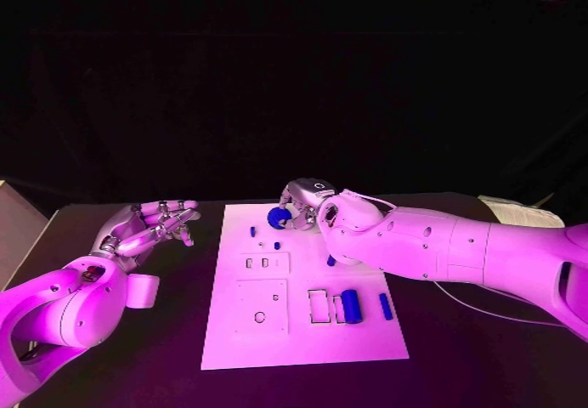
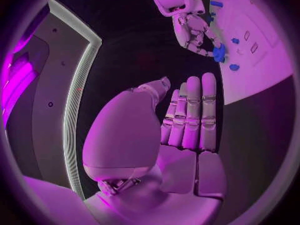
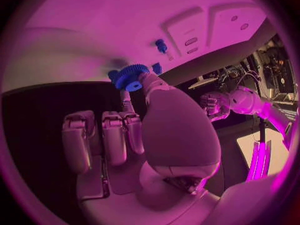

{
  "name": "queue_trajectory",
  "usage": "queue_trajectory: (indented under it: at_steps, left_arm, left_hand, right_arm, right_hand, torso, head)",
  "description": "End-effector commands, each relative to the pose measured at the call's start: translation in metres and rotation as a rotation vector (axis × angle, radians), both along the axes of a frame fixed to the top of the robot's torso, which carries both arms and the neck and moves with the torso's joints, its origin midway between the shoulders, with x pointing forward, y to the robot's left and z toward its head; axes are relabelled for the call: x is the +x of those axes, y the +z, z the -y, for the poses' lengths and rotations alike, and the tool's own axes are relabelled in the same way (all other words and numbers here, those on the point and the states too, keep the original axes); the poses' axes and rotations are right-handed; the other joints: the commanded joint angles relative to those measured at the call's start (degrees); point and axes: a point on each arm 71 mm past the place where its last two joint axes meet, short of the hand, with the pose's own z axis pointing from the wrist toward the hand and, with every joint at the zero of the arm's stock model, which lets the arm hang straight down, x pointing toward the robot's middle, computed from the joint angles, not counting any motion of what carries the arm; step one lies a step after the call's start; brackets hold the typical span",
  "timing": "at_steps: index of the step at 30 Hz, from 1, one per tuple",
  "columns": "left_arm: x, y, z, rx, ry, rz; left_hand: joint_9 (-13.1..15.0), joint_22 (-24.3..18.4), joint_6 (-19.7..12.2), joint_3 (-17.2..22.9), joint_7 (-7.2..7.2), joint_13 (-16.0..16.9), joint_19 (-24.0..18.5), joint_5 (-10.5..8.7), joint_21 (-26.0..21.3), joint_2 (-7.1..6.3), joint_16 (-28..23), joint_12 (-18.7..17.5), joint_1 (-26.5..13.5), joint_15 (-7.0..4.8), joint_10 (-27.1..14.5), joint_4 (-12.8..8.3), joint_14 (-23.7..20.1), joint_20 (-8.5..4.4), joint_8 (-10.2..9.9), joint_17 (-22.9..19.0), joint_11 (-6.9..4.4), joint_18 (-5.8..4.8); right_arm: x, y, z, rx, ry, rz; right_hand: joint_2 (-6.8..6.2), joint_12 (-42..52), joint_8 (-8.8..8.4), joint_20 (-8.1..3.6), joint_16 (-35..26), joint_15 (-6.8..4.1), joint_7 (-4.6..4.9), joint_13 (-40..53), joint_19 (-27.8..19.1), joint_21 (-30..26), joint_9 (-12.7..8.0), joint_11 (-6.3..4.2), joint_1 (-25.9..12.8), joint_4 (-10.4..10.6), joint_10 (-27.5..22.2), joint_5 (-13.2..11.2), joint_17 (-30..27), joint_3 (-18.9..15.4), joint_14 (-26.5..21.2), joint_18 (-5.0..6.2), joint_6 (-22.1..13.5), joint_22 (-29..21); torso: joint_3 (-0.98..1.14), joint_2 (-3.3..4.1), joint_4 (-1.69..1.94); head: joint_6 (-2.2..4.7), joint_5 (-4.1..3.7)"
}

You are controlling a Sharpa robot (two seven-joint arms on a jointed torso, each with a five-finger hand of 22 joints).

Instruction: Assemble the parts on the task board

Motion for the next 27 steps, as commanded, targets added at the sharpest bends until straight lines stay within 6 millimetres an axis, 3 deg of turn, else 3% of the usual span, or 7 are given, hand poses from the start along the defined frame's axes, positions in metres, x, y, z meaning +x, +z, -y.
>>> queue_trajectory:
  at_steps: [1, 3, 8, 17, 27]
  left_arm:
    - [-0.001, 0.001, 0.003, -0.007, -0.019, 0.01]
    - [-0.001, 0.001, 0.003, -0.007, -0.02, 0.01]
    - [-0.001, 0.001, 0.003, -0.007, -0.02, 0.009]
    - [-0.001, 0.001, 0.004, -0.008, -0.021, 0.009]
    - [-0.001, 0.001, 0.003, -0.007, -0.02, 0.009]
  left_hand:
    - [0.05, 0.06, -0.13, 0.23, -0.06, -0.06, -0.31, -0.01, 0.22, -0.05, 0.33, -0.14, -0.58, -0.03, -0.45, -0.23, -0.45, -0.07, 0.06, 0.07, 0.0, 0.76]
    - [0.05, 0.06, -0.13, 0.23, -0.06, -0.06, -0.31, -0.01, 0.22, -0.05, 0.33, -0.14, -0.58, -0.03, -0.45, -0.23, -0.45, -0.07, 0.06, 0.07, 0.0, 0.76]
    - [0.05, 0.06, -0.13, 0.23, -0.06, -0.06, -0.31, -0.01, 0.22, -0.05, 0.33, -0.14, -0.58, -0.03, -0.45, -0.23, -0.45, -0.07, 0.06, 0.07, 0.0, 0.76]
    - [0.05, 0.06, -0.13, 0.23, -0.06, -0.06, -0.31, -0.01, 0.22, -0.05, 0.33, -0.14, -0.58, -0.03, -0.45, -0.23, -0.45, -0.07, 0.06, 0.07, 0.0, 0.76]
    - [0.05, 0.06, -0.13, 0.23, -0.06, -0.06, -0.31, -0.01, 0.22, -0.05, 0.33, -0.14, -0.58, -0.03, -0.45, -0.23, -0.45, -0.07, 0.06, 0.07, 0.0, 0.76]
  right_arm:
    - [0.002, -0.002, -0.003, -0.034, 0.001, 0.011]
    - [0.002, -0.003, -0.004, -0.04, 0.002, 0.006]
    - [0.003, -0.006, -0.007, -0.052, 0.003, -0.008]
    - [0.006, -0.011, -0.007, -0.074, -0.008, -0.032]
    - [0.008, -0.014, -0.006, -0.09, -0.015, -0.048]
  right_hand:
    - [-0.26, 0.12, 0.33, -0.42, 0.36, -0.32, 0.09, 15.07, 6.0, 0.12, 0.03, -0.26, 0.18, 0.02, 6.02, -0.26, 15.09, 0.31, 6.07, -0.81, 0.18, 15.07]
    - [-0.26, 0.12, 0.33, -0.42, 0.36, -0.32, 0.09, 15.07, 6.0, 0.12, 0.03, -0.26, 0.18, 0.02, 6.02, -0.26, 15.09, 0.31, 6.07, -0.81, 0.18, 15.07]
    - [-0.33, 0.12, 0.29, -0.42, 0.36, -0.31, 0.1, 15.07, 6.0, 0.12, 0.01, -0.26, 0.21, 0.0, 6.02, -0.35, 15.09, 0.4, 6.07, -0.81, 0.12, 15.07]
    - [-0.68, 0.12, 0.14, -0.41, 0.36, -0.26, 0.19, 15.07, 6.0, 0.12, -0.06, -0.2, 0.06, 0.07, 6.02, -0.79, 15.09, 0.57, 6.07, -0.81, -0.06, 15.07]
    - [-1.72, 0.12, -0.68, -0.16, 0.36, 0.09, 0.66, 15.07, 6.0, 0.12, -0.42, 0.19, -0.77, 0.26, 6.02, -1.96, 15.09, 0.54, 6.07, -0.81, -1.29, 15.07]
  torso:
    - [-0.02, 0.07, 0.06]
    - [-0.09, 0.09, 0.1]
    - [0.01, 0.14, 0.02]
    - [-0.02, 0.05, 0.21]
    - [0.03, 0.12, 0.03]
  head:
    - [-0.08, 0.02]
    - [-0.13, 0.16]
    - [-0.17, 0.11]
    - [-0.51, 0.05]
    - [-0.54, 0.17]
